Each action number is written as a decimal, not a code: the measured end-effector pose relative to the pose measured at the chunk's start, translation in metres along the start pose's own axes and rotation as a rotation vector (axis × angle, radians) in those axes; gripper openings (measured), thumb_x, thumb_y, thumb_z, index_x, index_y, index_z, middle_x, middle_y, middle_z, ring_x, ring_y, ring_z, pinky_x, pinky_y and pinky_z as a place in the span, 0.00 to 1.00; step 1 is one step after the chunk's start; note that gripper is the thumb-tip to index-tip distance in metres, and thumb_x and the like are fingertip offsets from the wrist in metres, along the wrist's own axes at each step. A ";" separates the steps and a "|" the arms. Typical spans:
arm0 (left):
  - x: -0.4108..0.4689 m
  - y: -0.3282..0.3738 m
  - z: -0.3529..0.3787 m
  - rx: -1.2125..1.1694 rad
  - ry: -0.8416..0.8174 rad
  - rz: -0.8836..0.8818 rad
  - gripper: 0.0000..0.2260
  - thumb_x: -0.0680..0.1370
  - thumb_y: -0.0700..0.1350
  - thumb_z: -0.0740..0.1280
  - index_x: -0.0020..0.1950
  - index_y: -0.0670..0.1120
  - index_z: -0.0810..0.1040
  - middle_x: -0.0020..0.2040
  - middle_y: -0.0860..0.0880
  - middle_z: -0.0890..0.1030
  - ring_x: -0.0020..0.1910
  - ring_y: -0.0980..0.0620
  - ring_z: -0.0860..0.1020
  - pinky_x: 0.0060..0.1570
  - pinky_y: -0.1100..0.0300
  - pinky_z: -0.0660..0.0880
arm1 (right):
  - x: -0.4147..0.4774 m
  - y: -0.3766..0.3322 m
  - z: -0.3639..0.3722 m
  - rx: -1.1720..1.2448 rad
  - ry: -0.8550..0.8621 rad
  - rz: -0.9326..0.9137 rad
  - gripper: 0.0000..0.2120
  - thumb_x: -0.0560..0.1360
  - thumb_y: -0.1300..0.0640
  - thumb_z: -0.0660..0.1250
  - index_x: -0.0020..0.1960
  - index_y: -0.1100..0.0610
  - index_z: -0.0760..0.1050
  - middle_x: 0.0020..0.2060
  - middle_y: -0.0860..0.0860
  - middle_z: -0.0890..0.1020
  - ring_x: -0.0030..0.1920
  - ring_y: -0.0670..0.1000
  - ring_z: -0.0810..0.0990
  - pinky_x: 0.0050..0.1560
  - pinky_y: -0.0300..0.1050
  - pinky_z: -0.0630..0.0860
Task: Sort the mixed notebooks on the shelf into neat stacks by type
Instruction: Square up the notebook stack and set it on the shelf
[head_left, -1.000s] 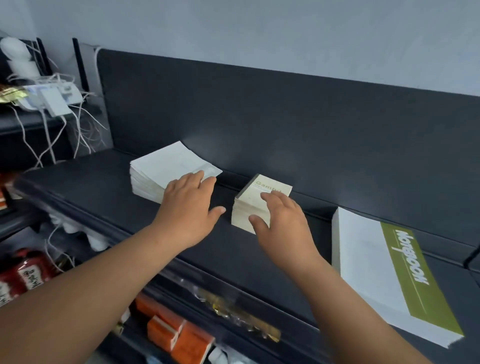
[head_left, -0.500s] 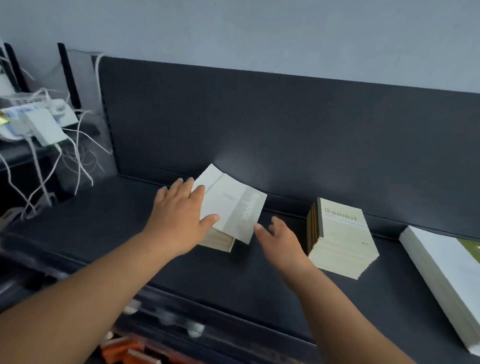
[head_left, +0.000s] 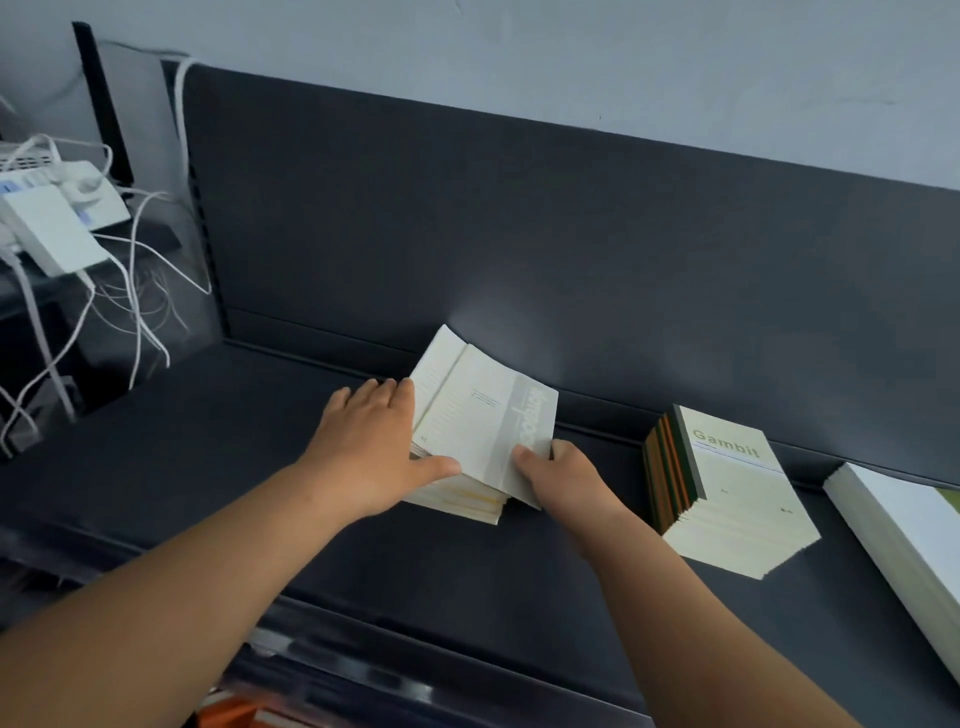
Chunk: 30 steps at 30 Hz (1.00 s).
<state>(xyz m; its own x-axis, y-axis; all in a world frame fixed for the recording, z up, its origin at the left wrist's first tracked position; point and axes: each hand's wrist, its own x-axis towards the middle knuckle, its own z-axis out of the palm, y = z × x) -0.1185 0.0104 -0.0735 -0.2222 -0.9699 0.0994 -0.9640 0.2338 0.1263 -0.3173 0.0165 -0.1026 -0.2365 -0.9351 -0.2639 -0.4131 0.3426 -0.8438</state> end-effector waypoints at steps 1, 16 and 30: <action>0.000 -0.001 0.000 -0.001 0.020 0.018 0.43 0.70 0.72 0.59 0.75 0.44 0.57 0.72 0.48 0.66 0.73 0.48 0.61 0.72 0.50 0.56 | 0.000 -0.002 0.002 0.001 -0.008 -0.007 0.17 0.78 0.49 0.63 0.63 0.57 0.72 0.54 0.50 0.79 0.52 0.51 0.79 0.49 0.45 0.75; 0.001 -0.006 -0.003 0.054 0.068 0.066 0.38 0.76 0.65 0.60 0.77 0.45 0.52 0.76 0.49 0.63 0.77 0.47 0.55 0.74 0.51 0.53 | 0.004 -0.016 0.018 -0.046 -0.050 -0.078 0.19 0.79 0.48 0.61 0.67 0.54 0.69 0.56 0.49 0.78 0.55 0.50 0.78 0.57 0.49 0.76; -0.004 -0.009 -0.006 0.049 0.091 0.057 0.41 0.75 0.66 0.61 0.78 0.46 0.49 0.78 0.48 0.58 0.77 0.46 0.53 0.75 0.50 0.51 | 0.005 -0.010 0.015 -0.021 -0.012 -0.069 0.21 0.79 0.46 0.60 0.67 0.56 0.69 0.56 0.49 0.78 0.54 0.50 0.78 0.55 0.48 0.76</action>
<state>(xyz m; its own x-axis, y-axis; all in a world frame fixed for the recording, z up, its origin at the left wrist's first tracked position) -0.1079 0.0124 -0.0693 -0.2651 -0.9444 0.1943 -0.9566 0.2829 0.0698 -0.3013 0.0070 -0.1029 -0.1961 -0.9576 -0.2109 -0.4464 0.2787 -0.8503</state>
